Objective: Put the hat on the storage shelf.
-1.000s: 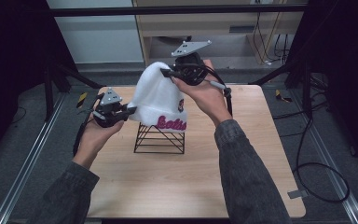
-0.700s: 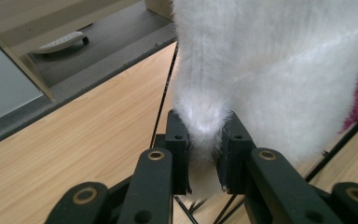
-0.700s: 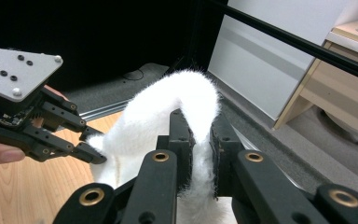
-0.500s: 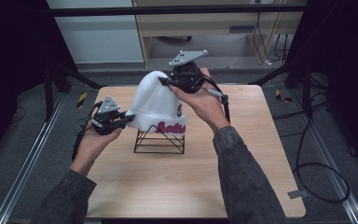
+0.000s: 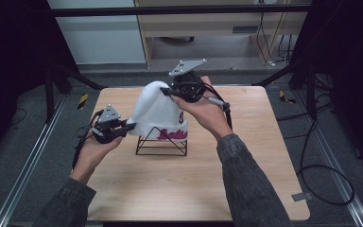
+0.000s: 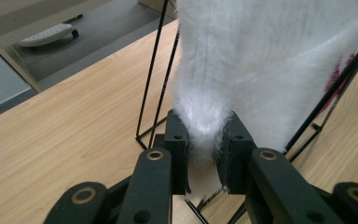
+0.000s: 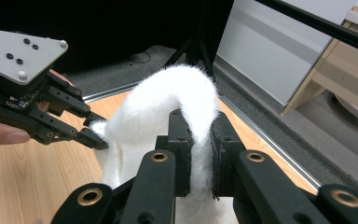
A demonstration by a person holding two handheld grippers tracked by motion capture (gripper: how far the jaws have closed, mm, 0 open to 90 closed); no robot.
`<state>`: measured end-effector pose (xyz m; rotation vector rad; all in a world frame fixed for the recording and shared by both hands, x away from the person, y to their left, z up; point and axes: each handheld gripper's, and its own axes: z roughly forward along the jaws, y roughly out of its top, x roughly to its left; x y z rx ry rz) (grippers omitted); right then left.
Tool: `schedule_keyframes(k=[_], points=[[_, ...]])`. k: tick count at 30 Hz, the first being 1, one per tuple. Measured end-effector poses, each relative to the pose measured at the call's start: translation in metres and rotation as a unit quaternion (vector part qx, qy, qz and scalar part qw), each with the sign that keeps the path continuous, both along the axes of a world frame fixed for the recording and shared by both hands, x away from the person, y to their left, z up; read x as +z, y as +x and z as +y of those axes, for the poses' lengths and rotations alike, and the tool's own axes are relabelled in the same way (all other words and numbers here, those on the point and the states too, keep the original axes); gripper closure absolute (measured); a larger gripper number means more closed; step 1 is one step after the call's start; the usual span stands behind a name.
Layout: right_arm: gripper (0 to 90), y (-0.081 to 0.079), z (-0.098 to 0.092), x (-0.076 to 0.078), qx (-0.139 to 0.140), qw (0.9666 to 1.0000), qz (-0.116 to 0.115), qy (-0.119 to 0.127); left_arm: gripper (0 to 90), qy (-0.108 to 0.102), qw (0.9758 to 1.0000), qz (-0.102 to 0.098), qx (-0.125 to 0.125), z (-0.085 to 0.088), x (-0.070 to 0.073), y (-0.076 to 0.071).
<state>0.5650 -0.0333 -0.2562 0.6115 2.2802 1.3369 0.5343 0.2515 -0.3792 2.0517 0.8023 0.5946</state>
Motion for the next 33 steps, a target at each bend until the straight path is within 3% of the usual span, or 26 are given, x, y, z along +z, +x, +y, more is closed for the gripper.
schedule_keyframes(k=[17,33], points=[[80.9,-0.007,0.004,-0.018,0.010,0.9997,0.016,-0.018,75.7,0.006,0.9998,0.016,-0.007,0.003,-0.022,-0.007],[80.8,-0.010,0.005,-0.028,0.013,0.9993,0.025,-0.024,75.6,0.013,0.9996,0.024,-0.007,0.004,-0.030,-0.008]])
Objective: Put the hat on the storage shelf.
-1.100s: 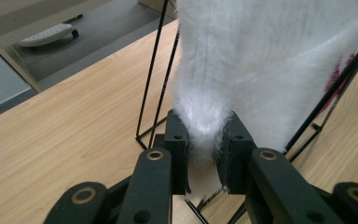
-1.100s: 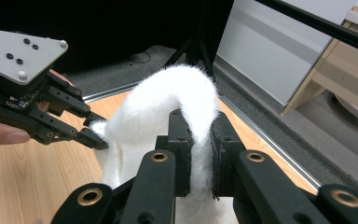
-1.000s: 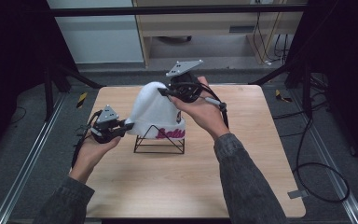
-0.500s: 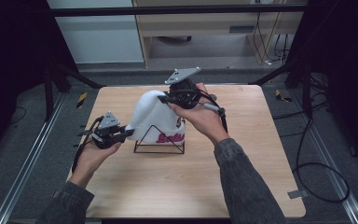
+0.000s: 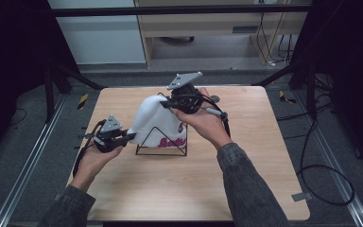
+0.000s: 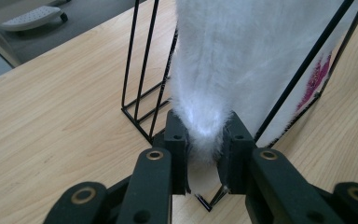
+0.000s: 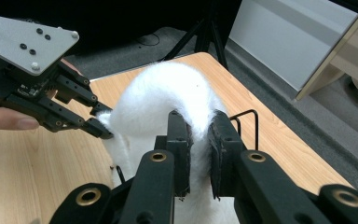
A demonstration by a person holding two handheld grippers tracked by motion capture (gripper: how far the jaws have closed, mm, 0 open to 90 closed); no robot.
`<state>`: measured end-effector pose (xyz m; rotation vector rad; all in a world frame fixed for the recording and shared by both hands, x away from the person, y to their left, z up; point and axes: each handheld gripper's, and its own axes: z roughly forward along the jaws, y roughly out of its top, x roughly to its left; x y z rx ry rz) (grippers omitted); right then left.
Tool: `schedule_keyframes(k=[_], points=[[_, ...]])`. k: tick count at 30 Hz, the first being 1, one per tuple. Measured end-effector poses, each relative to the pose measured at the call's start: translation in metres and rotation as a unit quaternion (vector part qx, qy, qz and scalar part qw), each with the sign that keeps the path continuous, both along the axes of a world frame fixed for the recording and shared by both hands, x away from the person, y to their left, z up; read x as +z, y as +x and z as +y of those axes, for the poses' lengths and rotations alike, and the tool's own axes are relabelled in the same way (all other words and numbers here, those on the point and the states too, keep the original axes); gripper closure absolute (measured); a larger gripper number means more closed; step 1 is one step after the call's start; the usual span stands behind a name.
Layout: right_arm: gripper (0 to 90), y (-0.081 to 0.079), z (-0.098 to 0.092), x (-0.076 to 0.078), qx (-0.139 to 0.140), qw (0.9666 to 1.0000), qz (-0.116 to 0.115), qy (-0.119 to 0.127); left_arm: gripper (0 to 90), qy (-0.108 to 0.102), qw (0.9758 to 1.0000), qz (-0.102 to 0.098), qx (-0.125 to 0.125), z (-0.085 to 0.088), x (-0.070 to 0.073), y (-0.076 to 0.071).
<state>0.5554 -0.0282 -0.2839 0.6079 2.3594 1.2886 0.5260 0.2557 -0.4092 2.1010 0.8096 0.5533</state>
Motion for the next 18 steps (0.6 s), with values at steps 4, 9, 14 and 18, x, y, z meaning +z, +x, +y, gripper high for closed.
schedule_keyframes(k=[4,9,14,18], points=[[80.8,-0.001,0.002,-0.002,0.002,1.0000,0.002,-0.002,75.6,0.000,1.0000,0.002,0.000,0.001,-0.002,0.000],[81.3,-0.002,0.004,-0.002,0.004,1.0000,0.001,-0.006,75.5,0.001,1.0000,0.007,-0.003,0.001,-0.005,0.000],[81.8,-0.003,0.005,-0.005,0.007,0.9999,0.005,-0.007,75.2,0.002,0.9999,0.011,-0.004,0.002,-0.008,0.001],[81.8,-0.005,0.008,-0.010,0.010,0.9998,0.009,-0.014,73.8,0.004,0.9997,0.024,-0.005,0.004,-0.014,0.003]])
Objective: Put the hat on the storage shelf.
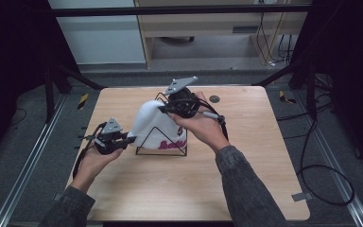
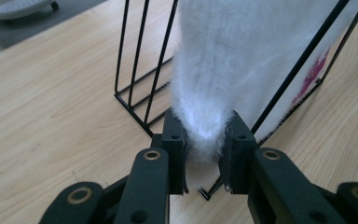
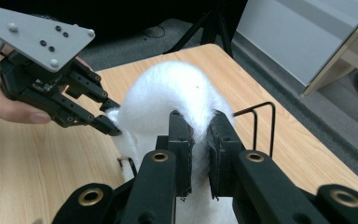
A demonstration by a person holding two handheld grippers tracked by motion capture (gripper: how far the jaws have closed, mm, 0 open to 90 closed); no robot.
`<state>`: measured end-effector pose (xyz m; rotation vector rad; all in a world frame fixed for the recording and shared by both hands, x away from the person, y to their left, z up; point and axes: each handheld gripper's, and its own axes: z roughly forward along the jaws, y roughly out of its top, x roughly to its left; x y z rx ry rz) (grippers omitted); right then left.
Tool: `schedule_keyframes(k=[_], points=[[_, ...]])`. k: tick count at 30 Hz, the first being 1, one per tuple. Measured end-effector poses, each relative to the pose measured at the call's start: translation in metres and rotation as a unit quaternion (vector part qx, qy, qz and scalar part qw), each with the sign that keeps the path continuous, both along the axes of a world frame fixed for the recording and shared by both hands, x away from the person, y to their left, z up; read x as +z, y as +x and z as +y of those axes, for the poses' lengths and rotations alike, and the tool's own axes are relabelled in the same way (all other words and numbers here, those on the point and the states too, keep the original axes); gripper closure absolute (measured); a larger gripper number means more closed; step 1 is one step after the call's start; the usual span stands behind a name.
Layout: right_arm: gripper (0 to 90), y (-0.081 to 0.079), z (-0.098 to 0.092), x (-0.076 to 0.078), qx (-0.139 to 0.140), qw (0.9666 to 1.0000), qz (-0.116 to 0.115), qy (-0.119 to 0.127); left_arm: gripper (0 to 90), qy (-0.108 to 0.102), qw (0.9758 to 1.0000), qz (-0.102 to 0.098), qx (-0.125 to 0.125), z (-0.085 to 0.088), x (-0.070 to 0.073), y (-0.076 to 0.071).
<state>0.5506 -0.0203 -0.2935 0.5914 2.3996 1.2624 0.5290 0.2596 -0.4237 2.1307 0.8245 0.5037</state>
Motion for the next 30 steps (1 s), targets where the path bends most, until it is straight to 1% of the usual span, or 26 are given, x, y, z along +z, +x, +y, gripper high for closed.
schedule_keyframes(k=[5,11,14,18,20,24,27,28,29,30], points=[[81.6,-0.001,0.005,-0.004,0.001,1.0000,0.005,-0.007,72.9,0.009,0.9999,0.010,-0.004,0.001,-0.004,0.002],[81.4,-0.003,0.012,-0.009,0.006,0.9998,0.007,-0.020,71.3,0.014,0.9994,0.031,0.002,0.008,-0.007,0.003],[81.7,-0.003,0.015,-0.014,0.007,0.9995,0.014,-0.027,72.3,0.011,0.9993,0.035,0.005,0.011,-0.008,0.002],[81.6,-0.003,0.019,-0.018,0.009,0.9996,0.016,-0.022,72.6,0.011,0.9993,0.035,0.007,0.015,-0.011,0.001],[81.5,-0.002,0.020,-0.018,0.010,0.9995,0.017,-0.024,72.5,0.009,0.9993,0.035,0.008,0.017,-0.011,0.001],[79.3,-0.003,0.020,-0.018,0.011,0.9995,0.016,-0.025,71.3,0.008,0.9994,0.031,0.011,0.019,-0.010,0.000],[75.7,-0.003,0.017,-0.018,0.008,0.9996,0.018,-0.020,67.5,0.013,0.9995,0.025,0.014,0.019,-0.008,-0.002],[74.4,-0.003,0.017,-0.017,0.006,0.9996,0.018,-0.020,64.8,0.020,0.9994,0.018,0.021,0.020,-0.007,-0.003],[73.4,-0.004,0.014,-0.017,0.003,0.9997,0.017,-0.018,60.0,0.022,0.9993,0.016,0.027,0.021,-0.006,-0.004],[72.9,-0.004,0.013,-0.017,0.002,0.9998,0.016,-0.015,58.2,0.023,0.9991,0.017,0.032,0.022,-0.005,-0.004]])
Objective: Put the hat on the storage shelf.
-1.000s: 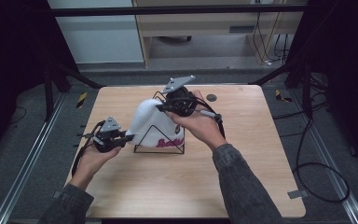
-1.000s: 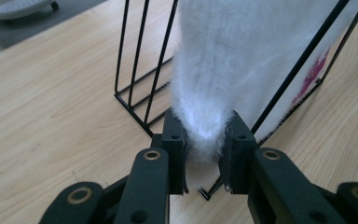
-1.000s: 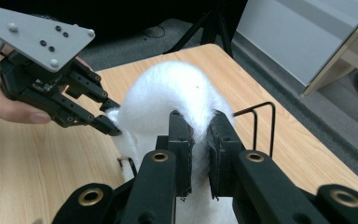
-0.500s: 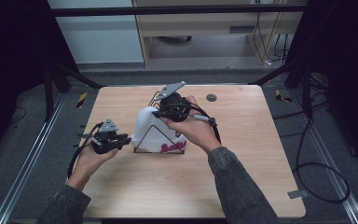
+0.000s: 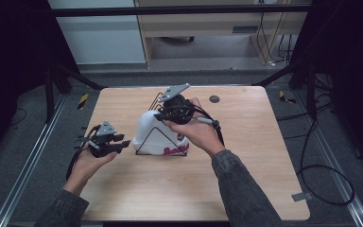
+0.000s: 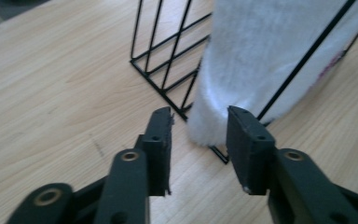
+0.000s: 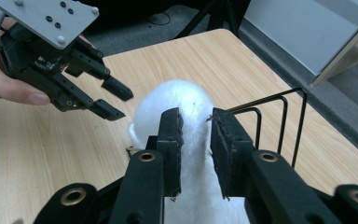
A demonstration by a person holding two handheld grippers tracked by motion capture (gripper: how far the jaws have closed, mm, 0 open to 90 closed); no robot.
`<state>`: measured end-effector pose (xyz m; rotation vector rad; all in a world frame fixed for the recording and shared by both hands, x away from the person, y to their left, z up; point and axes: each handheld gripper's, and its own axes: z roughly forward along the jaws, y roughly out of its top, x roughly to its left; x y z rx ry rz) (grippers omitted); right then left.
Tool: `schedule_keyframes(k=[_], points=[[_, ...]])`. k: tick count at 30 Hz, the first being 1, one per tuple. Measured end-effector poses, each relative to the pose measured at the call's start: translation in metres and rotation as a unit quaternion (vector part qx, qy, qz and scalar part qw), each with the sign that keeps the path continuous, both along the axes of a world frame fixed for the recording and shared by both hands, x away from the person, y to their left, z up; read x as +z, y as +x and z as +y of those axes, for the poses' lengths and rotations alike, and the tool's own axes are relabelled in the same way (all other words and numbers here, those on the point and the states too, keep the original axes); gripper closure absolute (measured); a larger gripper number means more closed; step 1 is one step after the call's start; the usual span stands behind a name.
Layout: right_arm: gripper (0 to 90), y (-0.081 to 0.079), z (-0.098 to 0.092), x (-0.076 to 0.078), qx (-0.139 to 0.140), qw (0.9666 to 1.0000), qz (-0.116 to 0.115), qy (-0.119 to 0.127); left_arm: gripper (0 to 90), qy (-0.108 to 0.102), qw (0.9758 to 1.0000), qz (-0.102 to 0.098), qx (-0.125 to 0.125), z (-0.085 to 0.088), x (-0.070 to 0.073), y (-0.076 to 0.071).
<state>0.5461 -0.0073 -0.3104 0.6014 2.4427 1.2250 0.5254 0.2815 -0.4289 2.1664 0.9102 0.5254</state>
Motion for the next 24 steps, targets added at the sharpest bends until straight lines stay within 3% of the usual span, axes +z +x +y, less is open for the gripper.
schedule_keyframes(k=[5,16,24], points=[[70.0,-0.003,-0.005,0.002,-0.003,1.0000,-0.003,0.006,44.3,-0.003,0.9997,-0.004,0.024,0.007,0.003,0.000],[62.2,-0.009,-0.012,0.006,-0.017,0.9997,-0.009,0.017,16.6,-0.011,0.9992,0.004,0.039,0.014,0.003,-0.002],[49.1,-0.012,-0.022,0.011,-0.034,0.9989,-0.012,0.030,7.6,-0.021,0.9993,-0.001,0.032,0.016,0.004,-0.002]])
